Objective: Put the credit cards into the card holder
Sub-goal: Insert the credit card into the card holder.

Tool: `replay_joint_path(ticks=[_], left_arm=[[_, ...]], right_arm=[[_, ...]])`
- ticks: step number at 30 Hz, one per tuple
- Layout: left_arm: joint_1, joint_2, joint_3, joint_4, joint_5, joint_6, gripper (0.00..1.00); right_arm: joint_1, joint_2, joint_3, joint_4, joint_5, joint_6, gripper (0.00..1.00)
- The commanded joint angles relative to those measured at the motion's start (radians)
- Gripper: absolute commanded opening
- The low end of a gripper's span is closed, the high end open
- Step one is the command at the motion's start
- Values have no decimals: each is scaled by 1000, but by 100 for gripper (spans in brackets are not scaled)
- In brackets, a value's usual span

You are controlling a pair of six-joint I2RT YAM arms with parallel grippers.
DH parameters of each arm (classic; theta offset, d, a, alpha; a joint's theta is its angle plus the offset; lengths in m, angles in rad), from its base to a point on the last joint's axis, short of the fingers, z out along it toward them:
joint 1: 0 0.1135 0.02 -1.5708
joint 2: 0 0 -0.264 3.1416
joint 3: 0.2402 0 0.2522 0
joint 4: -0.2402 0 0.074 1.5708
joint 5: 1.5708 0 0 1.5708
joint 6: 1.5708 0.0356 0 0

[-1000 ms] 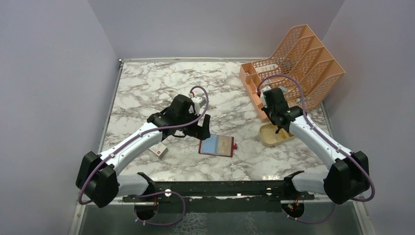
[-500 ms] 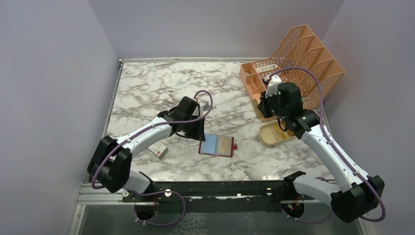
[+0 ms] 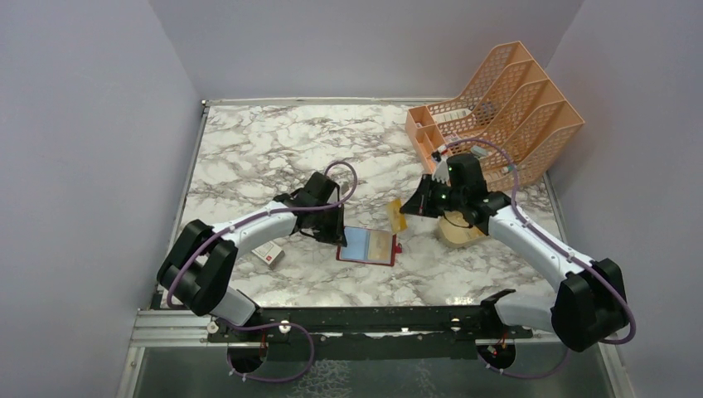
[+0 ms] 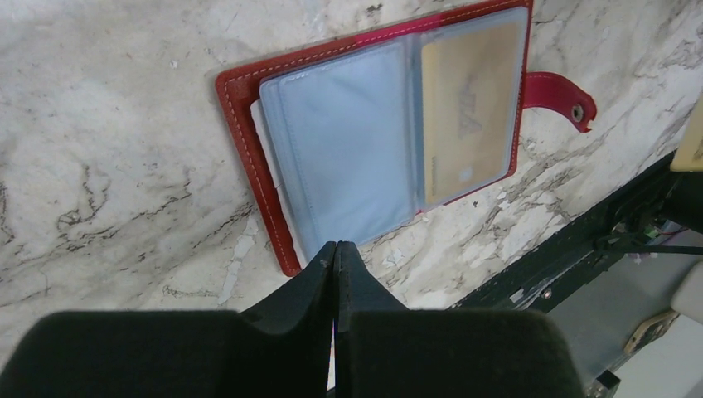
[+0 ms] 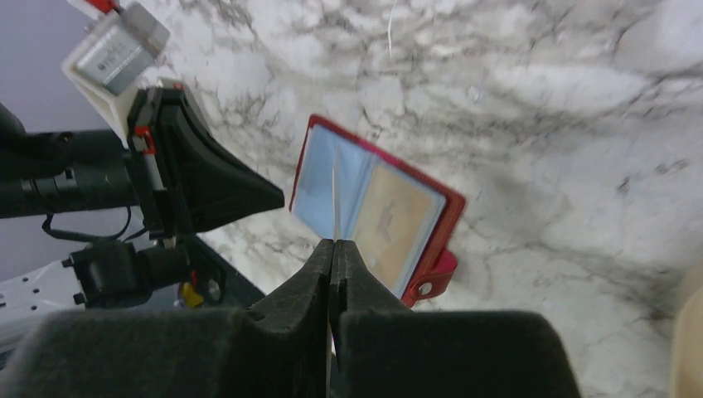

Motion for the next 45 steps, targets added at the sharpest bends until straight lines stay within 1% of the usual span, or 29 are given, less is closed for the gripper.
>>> replay_joint_path(ticks=[1, 6, 11, 18, 23, 25, 28, 31, 35, 39, 45], left_arm=[[5, 2, -39, 40, -35, -48, 5], [2, 9, -80, 81, -23, -72, 5], [-11, 31, -106, 128, -8, -95, 5], [-54, 38, -142, 200, 33, -157, 6], [-70, 3, -164, 237, 59, -200, 7], [-70, -27, -159, 225, 47, -200, 9], [-68, -49, -127, 159, -35, -169, 12], [-52, -52, -97, 92, -97, -130, 12], [-16, -53, -96, 63, -140, -95, 12], [0, -51, -112, 61, -149, -86, 12], [1, -20, -123, 72, -126, -81, 12]], right_arm=[[43, -23, -74, 120, -81, 147, 1], [107, 35, -111, 142, -59, 181, 1], [162, 84, -121, 189, 14, 223, 1], [178, 158, -153, 256, 49, 261, 1], [178, 202, -159, 264, 71, 251, 1], [178, 216, -157, 263, 69, 245, 1], [178, 219, -156, 264, 68, 244, 1], [178, 215, -160, 271, 72, 246, 1], [178, 224, -170, 286, 60, 261, 1], [177, 236, -179, 308, 52, 273, 1], [178, 261, -183, 335, 36, 282, 1]])
